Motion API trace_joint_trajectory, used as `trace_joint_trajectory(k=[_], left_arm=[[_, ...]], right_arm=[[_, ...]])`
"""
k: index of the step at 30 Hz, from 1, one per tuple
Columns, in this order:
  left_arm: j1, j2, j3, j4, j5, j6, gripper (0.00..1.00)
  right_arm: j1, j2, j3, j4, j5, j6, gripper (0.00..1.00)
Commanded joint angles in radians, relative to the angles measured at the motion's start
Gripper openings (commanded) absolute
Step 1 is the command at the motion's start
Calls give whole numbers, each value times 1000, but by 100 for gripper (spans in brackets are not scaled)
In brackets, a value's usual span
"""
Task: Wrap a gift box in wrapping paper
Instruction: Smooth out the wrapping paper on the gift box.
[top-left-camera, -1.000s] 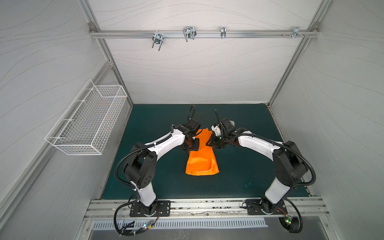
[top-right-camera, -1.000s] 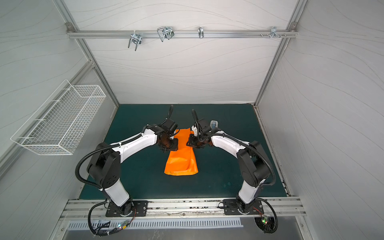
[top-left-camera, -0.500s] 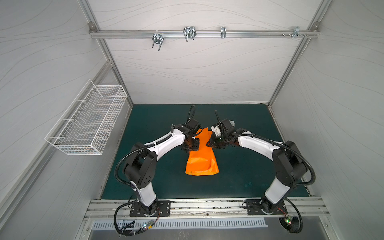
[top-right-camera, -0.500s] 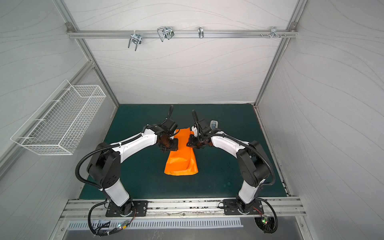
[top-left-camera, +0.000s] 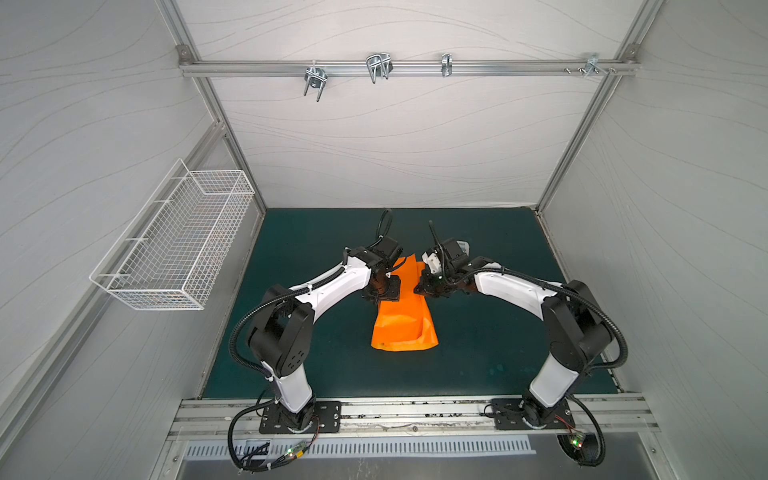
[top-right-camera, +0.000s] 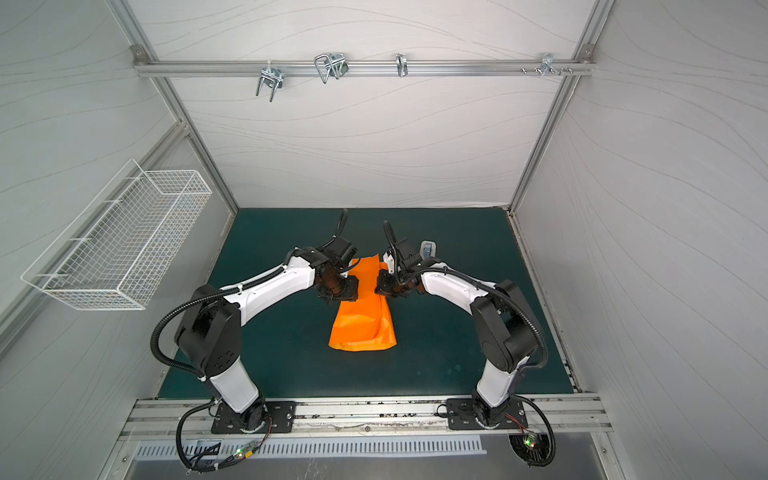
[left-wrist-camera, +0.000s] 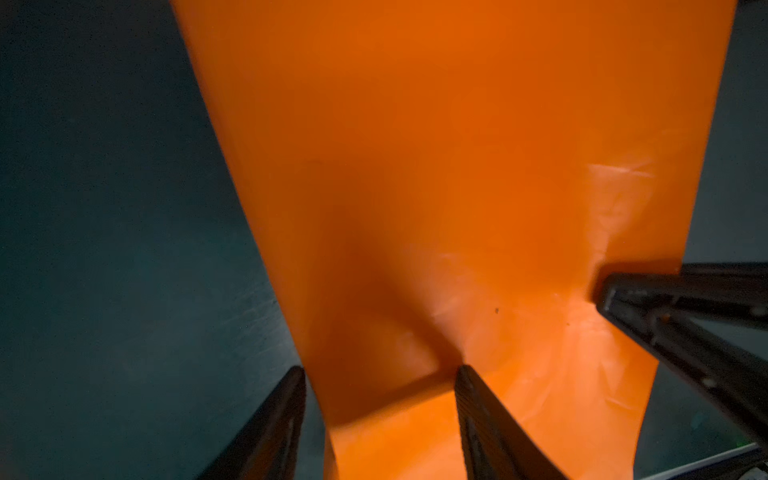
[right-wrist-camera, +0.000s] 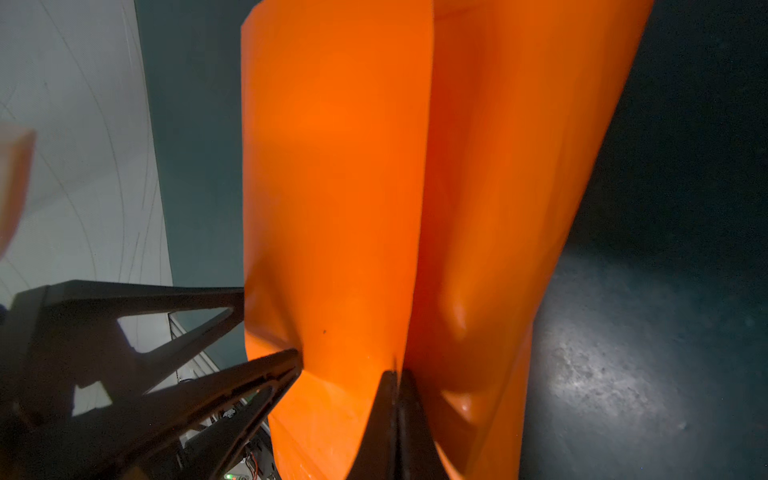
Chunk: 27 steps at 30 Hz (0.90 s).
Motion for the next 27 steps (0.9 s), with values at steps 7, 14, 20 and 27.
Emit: trace_joint_trajectory(k=[7, 14, 20, 27], left_arm=[[-3, -3, 41, -38, -46, 20, 59], [0, 4, 44, -38, -45, 22, 58], [1, 13, 43, -37, -47, 24, 57], [2, 24, 59, -36, -43, 20, 56]], right_arm=[[-44, 9, -71, 25, -11, 17, 0], [-77, 6, -107, 86, -76, 47, 0], [-102, 4, -136, 114, -109, 54, 0], [-114, -6, -157, 119, -109, 45, 0]])
